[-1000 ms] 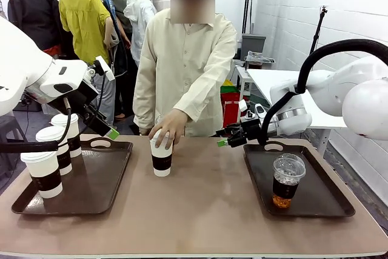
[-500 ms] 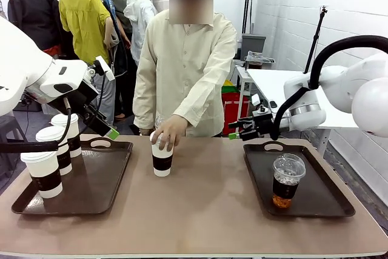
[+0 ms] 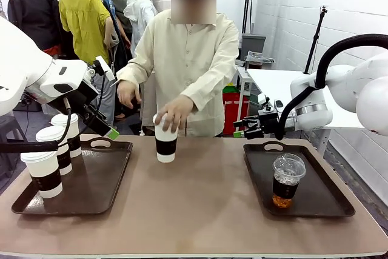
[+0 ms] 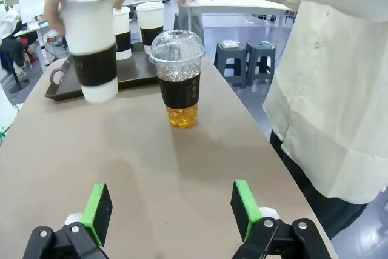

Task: Distribute the coffee onto the tray.
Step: Pick up another iced Americano from the middle of the table and place it on the right Handle tray.

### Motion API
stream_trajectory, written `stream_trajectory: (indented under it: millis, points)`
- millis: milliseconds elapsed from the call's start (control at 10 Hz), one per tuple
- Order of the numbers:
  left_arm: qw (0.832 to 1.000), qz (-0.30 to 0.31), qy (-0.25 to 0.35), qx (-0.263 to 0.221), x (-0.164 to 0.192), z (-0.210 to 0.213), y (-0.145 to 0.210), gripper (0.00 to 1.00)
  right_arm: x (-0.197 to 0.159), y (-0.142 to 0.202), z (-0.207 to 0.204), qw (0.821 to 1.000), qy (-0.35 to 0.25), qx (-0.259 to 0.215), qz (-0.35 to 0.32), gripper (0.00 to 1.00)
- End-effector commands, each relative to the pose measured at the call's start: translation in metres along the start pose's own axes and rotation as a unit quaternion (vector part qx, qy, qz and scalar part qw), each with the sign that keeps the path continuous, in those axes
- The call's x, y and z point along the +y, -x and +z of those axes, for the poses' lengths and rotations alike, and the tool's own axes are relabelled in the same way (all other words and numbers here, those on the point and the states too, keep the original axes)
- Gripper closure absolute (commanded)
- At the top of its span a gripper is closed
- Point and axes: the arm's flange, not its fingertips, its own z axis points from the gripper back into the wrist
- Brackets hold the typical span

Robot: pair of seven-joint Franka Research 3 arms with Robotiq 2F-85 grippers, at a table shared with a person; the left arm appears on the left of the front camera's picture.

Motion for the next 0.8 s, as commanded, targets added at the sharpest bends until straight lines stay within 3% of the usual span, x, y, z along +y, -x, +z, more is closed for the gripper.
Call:
stream_trajectory:
  millis: [0,700]
  points:
    - [1.0,0.0,0.001,0.002,0.0003,0.0006,0.0005,0.0,-0.0007,-0.0007,0.0004,1.0,0.001,0.0,0.001,0.0]
    - [1.0,0.0,0.001,0.002,0.0003,0.0006,0.0005,0.0,-0.0007,-0.0007,0.0004,1.0,0.001,0.0,0.001,0.0]
